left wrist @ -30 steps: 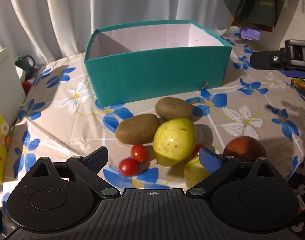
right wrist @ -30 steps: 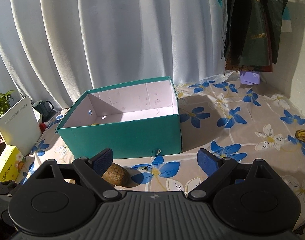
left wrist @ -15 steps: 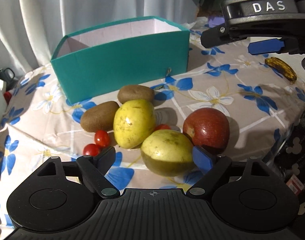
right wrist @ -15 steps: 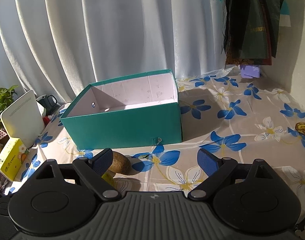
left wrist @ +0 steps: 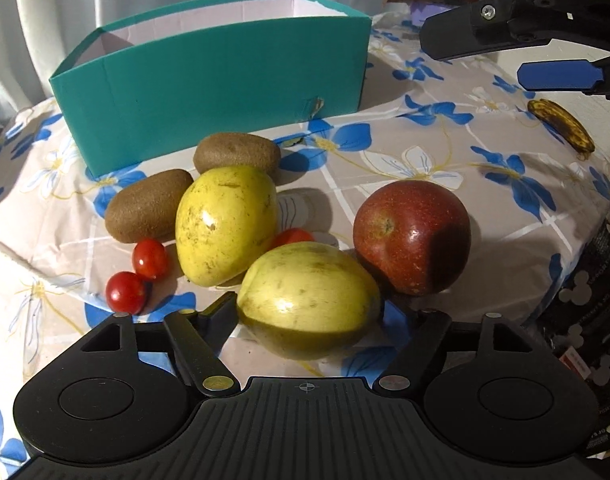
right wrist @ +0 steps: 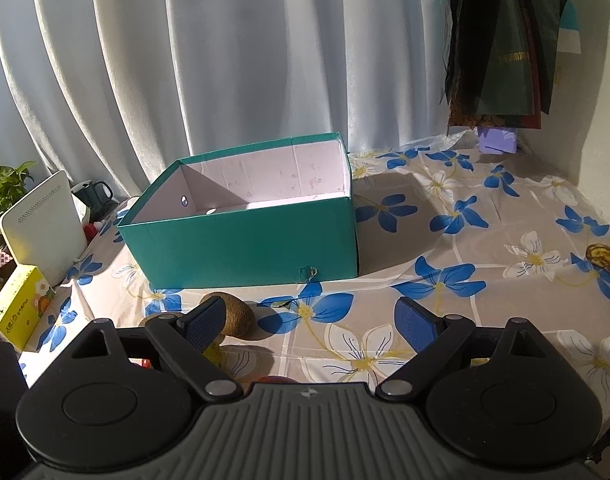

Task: Organize fruits
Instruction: 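Grasp the yellow pear with the left gripper while the right gripper grasps the red apple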

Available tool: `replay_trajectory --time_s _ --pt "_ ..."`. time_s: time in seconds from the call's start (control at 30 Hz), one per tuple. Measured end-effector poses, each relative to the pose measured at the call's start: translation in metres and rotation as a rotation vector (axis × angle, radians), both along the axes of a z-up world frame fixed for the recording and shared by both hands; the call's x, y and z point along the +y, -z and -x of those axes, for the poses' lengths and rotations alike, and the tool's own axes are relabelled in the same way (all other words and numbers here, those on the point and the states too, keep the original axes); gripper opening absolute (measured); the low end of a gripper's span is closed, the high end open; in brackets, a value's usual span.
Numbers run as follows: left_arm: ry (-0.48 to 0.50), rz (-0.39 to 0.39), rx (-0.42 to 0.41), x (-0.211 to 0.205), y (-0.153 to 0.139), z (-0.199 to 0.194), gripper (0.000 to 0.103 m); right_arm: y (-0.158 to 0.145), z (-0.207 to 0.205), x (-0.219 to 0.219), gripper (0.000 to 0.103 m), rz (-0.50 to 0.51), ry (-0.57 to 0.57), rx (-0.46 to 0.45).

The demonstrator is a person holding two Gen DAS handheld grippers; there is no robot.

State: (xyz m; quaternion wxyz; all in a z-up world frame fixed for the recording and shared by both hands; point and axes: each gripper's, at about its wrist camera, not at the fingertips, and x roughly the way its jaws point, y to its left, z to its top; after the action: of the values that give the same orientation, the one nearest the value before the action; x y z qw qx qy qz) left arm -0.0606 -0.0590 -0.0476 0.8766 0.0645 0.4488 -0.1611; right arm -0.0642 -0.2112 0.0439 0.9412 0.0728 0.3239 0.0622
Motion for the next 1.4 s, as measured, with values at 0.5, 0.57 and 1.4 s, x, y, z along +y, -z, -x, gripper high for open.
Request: replay_trajectory --time_s 0.5,0.57,1.4 --pt "-0.040 0.000 -0.003 0.003 0.000 -0.009 0.076 0.010 0.000 -0.004 0.092 0.004 -0.011 0.035" --pt "-0.051 -0.006 -0.004 0.005 -0.002 -0.008 0.076 0.011 0.000 -0.005 0.092 0.003 -0.012 0.035" --pt "-0.140 -0.003 0.032 0.029 -0.013 -0.018 0.076 0.060 0.029 -0.006 0.090 0.035 -0.085 0.212"
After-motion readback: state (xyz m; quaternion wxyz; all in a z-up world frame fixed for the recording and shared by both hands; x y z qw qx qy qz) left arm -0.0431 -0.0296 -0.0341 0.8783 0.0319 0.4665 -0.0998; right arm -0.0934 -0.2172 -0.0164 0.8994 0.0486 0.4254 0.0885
